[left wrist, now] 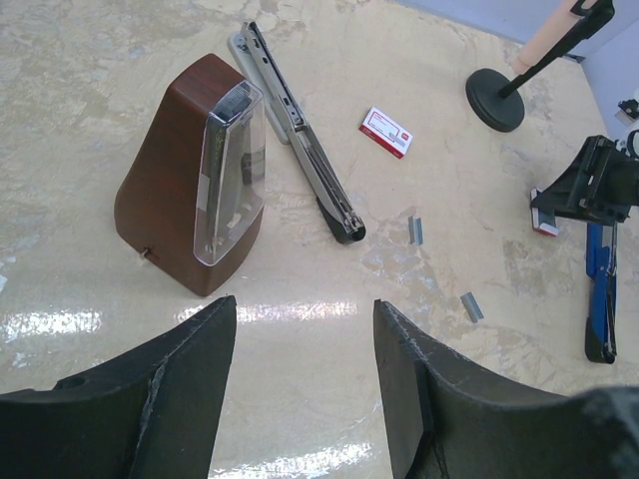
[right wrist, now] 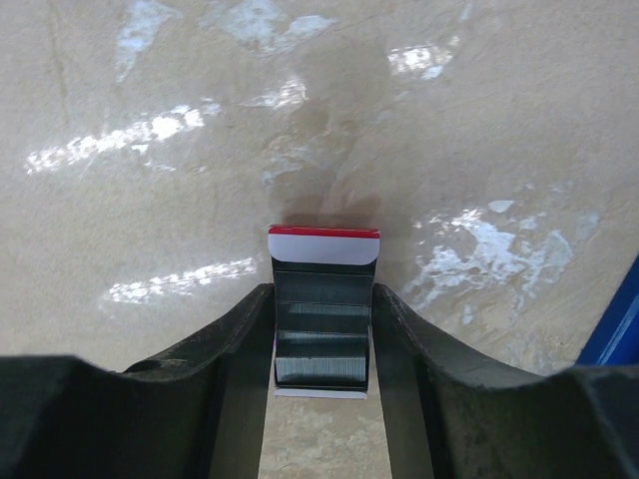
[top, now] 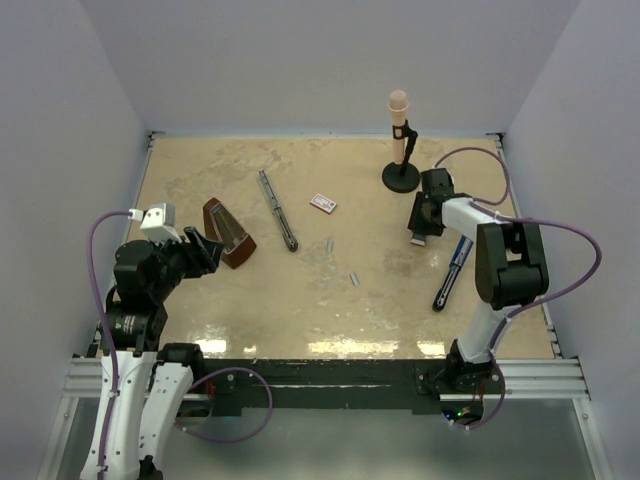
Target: Unload the staples from the stapler
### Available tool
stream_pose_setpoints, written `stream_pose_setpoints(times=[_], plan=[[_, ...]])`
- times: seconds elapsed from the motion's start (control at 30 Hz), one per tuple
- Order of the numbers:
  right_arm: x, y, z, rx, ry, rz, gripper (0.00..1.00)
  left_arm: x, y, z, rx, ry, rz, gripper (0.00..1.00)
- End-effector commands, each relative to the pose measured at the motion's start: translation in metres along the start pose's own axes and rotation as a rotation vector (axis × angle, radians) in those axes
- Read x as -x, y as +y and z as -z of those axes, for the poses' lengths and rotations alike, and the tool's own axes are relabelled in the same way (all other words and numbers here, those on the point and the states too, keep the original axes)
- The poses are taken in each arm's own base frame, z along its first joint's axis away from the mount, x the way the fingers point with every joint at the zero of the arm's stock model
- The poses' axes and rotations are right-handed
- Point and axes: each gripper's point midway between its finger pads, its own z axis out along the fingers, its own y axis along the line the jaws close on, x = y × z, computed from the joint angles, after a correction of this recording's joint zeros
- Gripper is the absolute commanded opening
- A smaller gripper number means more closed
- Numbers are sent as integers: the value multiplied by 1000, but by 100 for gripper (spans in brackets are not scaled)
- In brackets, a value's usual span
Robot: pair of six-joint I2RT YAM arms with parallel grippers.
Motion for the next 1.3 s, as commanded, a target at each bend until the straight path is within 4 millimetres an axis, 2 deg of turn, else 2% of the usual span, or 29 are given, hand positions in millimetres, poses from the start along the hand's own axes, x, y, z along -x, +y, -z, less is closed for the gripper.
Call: stream_pose_setpoints(times=[0.0, 0.13, 0.17, 0.23, 0.27, 0.33, 0.37, 0.43, 0.47, 0.53, 0.57, 0.63, 0.67, 0.73, 0.83, 0.93, 1.1, 1.23, 1.27], plan=[[18, 23, 23, 78, -68, 60, 44, 7, -4, 0, -16, -30, -9, 62], [22, 47, 43, 139, -103, 131, 44, 7, -4, 0, -15, -32, -9, 61], [18, 61, 50, 159, -111, 174, 44, 8, -4, 0, -15, -34, -10, 61], [13, 75, 63, 171, -129, 232, 44, 8, -4, 1, -16, -35, -10, 61], [5, 94, 74, 207, -138, 280, 44, 8, -4, 1, -16, -37, -11, 61], [-5, 112, 92, 256, -156, 344, 44, 9, -4, 1, -13, -41, -10, 61], [-20, 130, 102, 298, -152, 402, 44, 9, -4, 2, -12, -43, -11, 61], [-37, 150, 119, 380, -146, 469, 44, 10, -4, 2, -12, -46, -12, 61], [-55, 164, 127, 420, -130, 517, 44, 10, -4, 2, -10, -45, -12, 61], [-73, 175, 136, 463, -115, 560, 44, 11, -4, 3, -8, -53, -10, 61], [-91, 183, 142, 495, -97, 603, 44, 11, -3, 4, -6, -52, -10, 61], [-106, 192, 146, 522, -92, 644, 44, 11, -3, 4, -6, -52, -11, 61], [-125, 200, 149, 554, -71, 689, 44, 11, -3, 3, -5, -50, -11, 61], [-142, 207, 151, 576, -57, 751, 44, 11, -4, 3, -7, -51, -10, 61], [-179, 223, 157, 595, -49, 904, 44, 11, -4, 3, -7, -50, -10, 61], [-197, 231, 156, 596, -50, 967, 44, 11, -3, 3, -5, -50, -11, 61], [-204, 230, 143, 538, -36, 997, 46, 11, -3, 3, -1, -49, -10, 61], [-204, 227, 145, 535, -40, 1008, 50, 11, -3, 2, -1, -47, -10, 61], [-204, 228, 147, 542, -44, 1005, 54, 10, -2, 2, 0, -44, -9, 61]])
